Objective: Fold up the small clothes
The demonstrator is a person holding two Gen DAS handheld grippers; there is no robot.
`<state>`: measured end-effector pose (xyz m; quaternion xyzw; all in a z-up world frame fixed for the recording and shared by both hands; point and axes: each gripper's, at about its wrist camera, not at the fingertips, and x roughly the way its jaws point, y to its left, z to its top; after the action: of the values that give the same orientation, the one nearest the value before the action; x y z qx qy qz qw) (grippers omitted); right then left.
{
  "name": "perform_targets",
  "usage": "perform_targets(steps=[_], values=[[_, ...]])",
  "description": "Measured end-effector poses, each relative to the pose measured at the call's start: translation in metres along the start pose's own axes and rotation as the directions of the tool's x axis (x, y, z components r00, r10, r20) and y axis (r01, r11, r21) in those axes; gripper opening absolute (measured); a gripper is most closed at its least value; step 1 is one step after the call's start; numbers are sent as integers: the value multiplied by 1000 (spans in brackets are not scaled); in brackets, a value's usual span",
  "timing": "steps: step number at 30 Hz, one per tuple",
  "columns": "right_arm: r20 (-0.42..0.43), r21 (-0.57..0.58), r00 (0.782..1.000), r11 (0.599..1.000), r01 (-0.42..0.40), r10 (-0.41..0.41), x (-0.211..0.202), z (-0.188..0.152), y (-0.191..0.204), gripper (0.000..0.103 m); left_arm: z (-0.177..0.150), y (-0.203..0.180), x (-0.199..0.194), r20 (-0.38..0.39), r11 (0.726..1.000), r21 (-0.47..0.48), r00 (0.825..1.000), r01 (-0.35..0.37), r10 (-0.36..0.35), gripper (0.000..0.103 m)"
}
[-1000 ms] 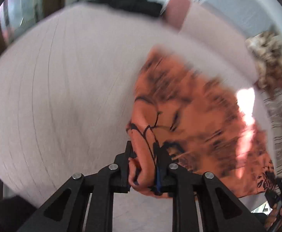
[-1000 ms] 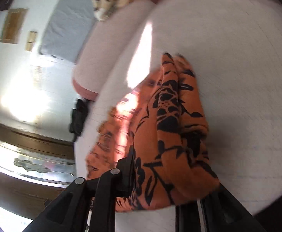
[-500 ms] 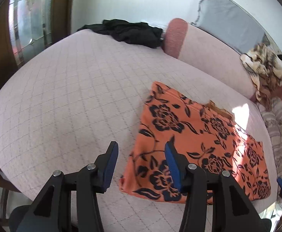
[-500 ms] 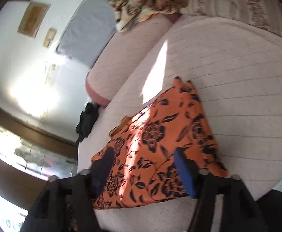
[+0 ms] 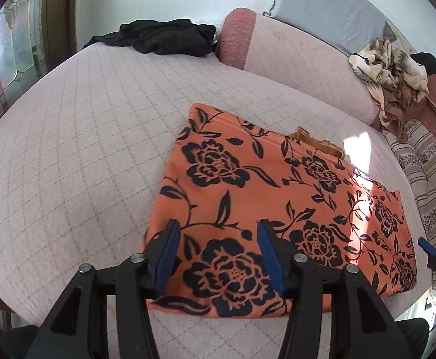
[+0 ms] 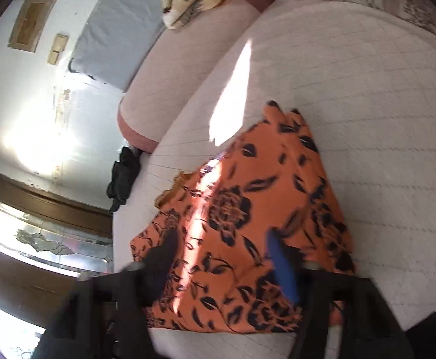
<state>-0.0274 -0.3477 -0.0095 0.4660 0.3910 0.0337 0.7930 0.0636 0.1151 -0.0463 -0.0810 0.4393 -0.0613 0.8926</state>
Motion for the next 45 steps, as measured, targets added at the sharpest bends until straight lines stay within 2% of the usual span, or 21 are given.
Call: perform_targets(steps=[4,6,8,9,10,11,12,16,22,23,24,25,26,28,30,32,35,36,40,42,45], values=[[-98,0,992,997,-79,78,47,38,1,92,-4,-3,19,-23,1000,26,1000,-10,11,61],[-150,77,988,996,46,-34,69,49,-34,88,-7,0,26,-42,999,30,999,-21,22,61],[-87,194,996,980,37,-21,58,54,-66,47,-8,4,27,-37,999,33,999,-12,13,61],[-64,188,996,979,76,-65,47,56,-68,47,-8,5,28,-30,999,35,999,-12,13,61],[-38,138,994,985,106,-102,37,58,-63,52,-8,5,29,-27,999,39,1000,-14,15,61],[-20,92,990,986,138,-137,30,59,-56,74,-9,4,31,-26,999,45,999,-21,22,61],[-7,58,989,987,149,-149,24,59,-49,81,-9,3,33,-24,998,54,999,-26,28,62],[-19,-34,983,982,184,-185,28,71,-38,83,-12,-4,36,-14,995,91,999,-44,46,67],[-102,-97,967,969,226,-236,72,90,-46,81,-12,0,37,-14,996,82,1000,-26,27,67],[-98,-117,965,965,233,-244,78,91,-45,78,-12,0,38,-13,996,87,999,-30,31,68],[-104,-147,962,961,235,-252,83,91,-41,68,-13,-2,38,-11,995,96,999,-34,35,68],[-127,-173,954,953,250,-273,89,91,-38,30,-13,-3,39,-9,994,104,999,-38,40,69],[-135,-192,949,947,257,-285,91,90,-34,13,-14,-3,39,-7,993,110,999,-42,43,69],[-73,-257,949,925,280,-308,84,88,-20,13,-14,-4,39,-5,993,113,999,-41,42,69],[-21,-240,955,928,284,-297,74,88,-21,12,-14,-3,39,-4,993,112,999,-41,41,69],[-70,-190,941,931,312,-330,87,88,-44,13,-13,-5,40,-4,992,116,999,-44,45,70],[-53,-68,972,972,224,-228,79,87,-64,20,-14,-4,40,-3,992,120,999,-41,42,70],[-47,-56,973,973,225,-228,75,87,-62,21,-14,-4,41,-3,992,119,999,-39,40,70],[-3,-150,967,956,252,-256,46,77,-26,21,-14,-3,40,-1,993,114,999,-37,38,70],[-6,-184,974,958,219,-224,31,65,-7,21,-14,-2,39,-2,993,111,999,-34,35,70],[-85,-175,993,982,67,-83,17,38,11,21,-14,-1,38,-4,994,105,1000,-29,29,70]])
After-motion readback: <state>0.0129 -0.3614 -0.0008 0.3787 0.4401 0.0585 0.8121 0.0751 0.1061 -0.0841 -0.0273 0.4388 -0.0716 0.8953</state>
